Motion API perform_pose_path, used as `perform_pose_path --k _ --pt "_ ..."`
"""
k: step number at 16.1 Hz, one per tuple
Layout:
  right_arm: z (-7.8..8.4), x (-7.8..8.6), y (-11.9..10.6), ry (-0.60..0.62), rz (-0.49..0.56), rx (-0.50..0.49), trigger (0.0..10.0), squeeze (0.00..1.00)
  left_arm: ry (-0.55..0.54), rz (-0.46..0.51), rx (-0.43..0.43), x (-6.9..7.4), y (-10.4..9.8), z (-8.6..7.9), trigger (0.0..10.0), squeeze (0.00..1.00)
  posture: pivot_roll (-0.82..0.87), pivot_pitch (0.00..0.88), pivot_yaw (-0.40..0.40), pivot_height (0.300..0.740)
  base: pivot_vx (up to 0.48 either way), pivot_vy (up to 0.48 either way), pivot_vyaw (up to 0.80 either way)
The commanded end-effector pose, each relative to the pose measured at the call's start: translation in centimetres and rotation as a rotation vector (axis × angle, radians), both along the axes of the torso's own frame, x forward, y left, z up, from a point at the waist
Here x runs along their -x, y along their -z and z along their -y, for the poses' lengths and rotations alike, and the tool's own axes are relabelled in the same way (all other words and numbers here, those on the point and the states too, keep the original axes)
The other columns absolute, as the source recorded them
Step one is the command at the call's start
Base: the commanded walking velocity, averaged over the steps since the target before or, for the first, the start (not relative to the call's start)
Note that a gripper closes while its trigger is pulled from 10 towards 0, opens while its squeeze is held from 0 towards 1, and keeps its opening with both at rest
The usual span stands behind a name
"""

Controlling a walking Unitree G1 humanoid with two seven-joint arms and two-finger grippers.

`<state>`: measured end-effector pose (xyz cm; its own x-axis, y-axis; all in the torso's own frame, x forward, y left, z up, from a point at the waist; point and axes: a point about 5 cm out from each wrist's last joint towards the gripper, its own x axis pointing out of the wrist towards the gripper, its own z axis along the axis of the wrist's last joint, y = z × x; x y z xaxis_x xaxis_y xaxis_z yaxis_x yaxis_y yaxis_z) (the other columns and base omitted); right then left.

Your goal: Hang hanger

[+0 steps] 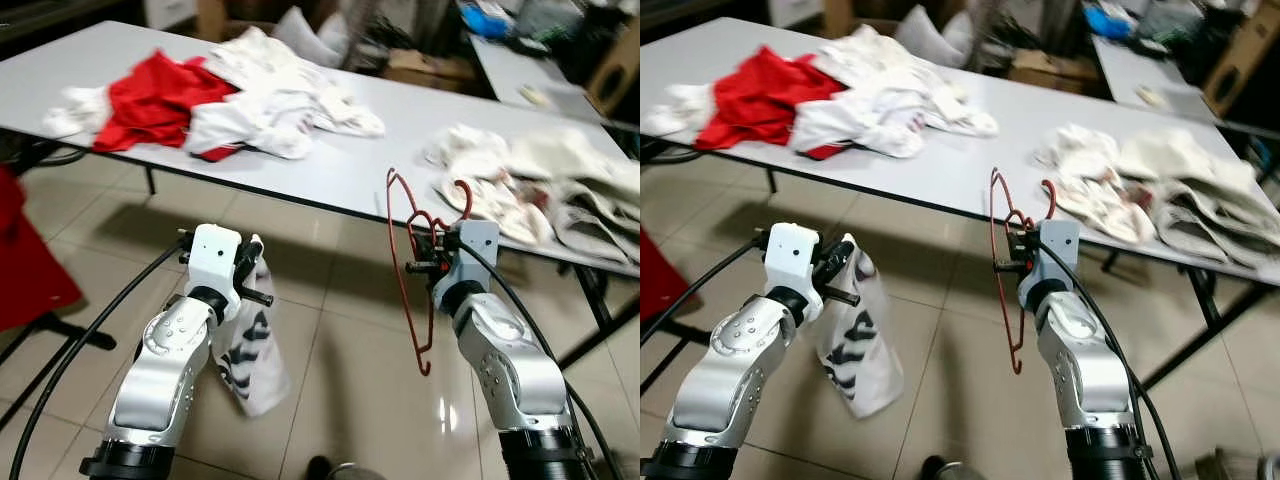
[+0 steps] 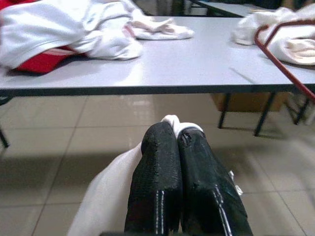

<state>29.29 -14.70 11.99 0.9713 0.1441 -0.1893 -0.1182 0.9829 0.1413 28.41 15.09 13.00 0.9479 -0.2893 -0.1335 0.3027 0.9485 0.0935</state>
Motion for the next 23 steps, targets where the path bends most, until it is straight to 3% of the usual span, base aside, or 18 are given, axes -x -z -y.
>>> perform_pose_path --k 1,6,11,17,23 --pt "0.6 0.4 0.0 0.025 -0.009 0.031 10.0 0.0 0.028 0.058 0.028 -0.7 -1.4 0.5 10.0 0.0 -0.03 0.0 -0.036 0.74 0.0 0.0 -0.79" --pt "1.3 1.6 -0.3 0.053 -0.002 0.066 10.0 0.0 0.094 0.054 0.061 -1.4 -1.5 1.7 10.0 0.0 -0.08 0.0 -0.005 0.74 0.0 0.0 -0.79" --pt "0.7 1.5 -1.4 -0.029 0.027 0.105 10.0 0.0 0.093 0.059 0.091 -1.3 -1.6 1.6 10.0 0.0 -0.09 0.0 -0.035 0.74 0.207 0.0 -0.78" --pt "-0.6 1.3 -2.8 -0.194 0.084 0.107 10.0 0.0 0.06 0.086 0.121 -1.4 -2.3 1.4 10.0 0.0 -0.08 0.0 -0.062 0.74 0.307 0.0 0.0" --pt "-1.6 1.4 -2.6 -0.29 0.084 0.096 10.0 0.0 0.038 0.097 0.115 -1.1 -2.4 0.9 10.0 0.0 -0.05 0.0 -0.077 0.74 0.372 0.0 0.0"
